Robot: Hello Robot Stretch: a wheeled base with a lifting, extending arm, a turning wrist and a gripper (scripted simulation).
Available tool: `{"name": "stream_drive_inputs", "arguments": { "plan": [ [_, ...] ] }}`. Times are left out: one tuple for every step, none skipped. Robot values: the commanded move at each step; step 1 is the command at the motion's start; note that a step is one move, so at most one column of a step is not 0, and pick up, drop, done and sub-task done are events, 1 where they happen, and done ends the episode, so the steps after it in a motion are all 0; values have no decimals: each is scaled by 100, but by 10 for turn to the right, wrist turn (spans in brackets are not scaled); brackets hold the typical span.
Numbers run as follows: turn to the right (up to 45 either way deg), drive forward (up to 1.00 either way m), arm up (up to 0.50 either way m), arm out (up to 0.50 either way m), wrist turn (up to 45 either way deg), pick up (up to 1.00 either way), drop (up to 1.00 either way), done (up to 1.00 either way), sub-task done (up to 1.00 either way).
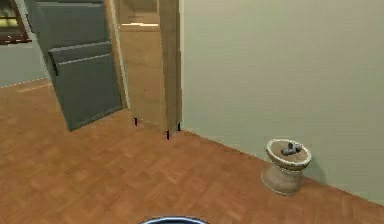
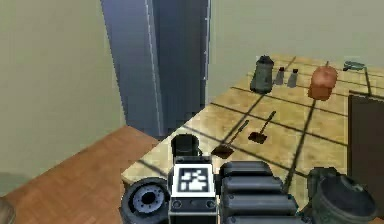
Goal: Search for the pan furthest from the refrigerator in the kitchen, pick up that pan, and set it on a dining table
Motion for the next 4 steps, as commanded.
{"name": "stream_drive_inputs", "arguments": {
  "plan": [
    [-450,0,0,0,0,0,0,0,0],
    [0,100,0,0,0,0,0,0,0],
    [-60,0,0,0,0,0,0,0,0],
    [0,60,0,0,0,0,0,0,0]
  ]
}}
